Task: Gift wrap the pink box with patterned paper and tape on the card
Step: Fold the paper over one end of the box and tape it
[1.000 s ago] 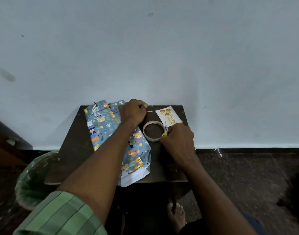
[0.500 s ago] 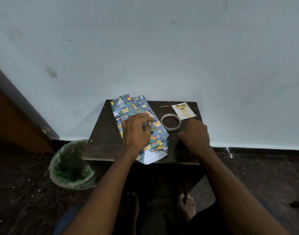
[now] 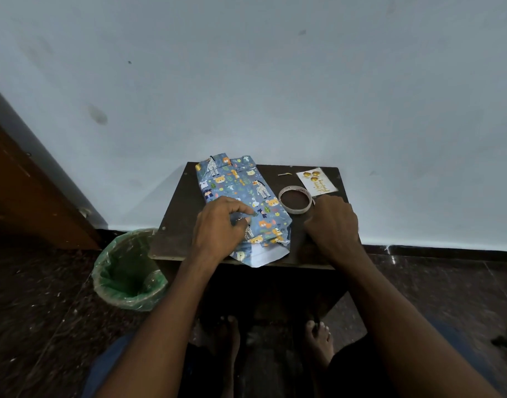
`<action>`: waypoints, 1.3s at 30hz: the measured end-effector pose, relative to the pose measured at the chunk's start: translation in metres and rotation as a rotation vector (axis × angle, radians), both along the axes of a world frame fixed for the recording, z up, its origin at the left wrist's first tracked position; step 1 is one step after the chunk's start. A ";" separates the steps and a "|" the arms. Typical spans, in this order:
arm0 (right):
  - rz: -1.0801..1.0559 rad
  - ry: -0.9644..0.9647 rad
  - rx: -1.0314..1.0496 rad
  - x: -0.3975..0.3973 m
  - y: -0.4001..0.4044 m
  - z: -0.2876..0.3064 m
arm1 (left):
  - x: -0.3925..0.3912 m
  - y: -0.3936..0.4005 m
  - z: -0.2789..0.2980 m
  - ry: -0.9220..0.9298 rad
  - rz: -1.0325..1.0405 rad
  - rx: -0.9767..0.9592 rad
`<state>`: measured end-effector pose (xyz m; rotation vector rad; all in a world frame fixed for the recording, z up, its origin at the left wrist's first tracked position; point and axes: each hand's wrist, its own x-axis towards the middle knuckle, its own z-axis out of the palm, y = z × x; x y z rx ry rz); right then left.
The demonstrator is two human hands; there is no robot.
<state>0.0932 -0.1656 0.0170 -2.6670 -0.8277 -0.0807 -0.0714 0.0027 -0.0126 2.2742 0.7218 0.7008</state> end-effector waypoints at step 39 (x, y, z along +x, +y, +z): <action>0.414 0.362 0.620 -0.021 0.003 -0.053 | -0.028 -0.026 -0.023 0.013 0.247 -0.236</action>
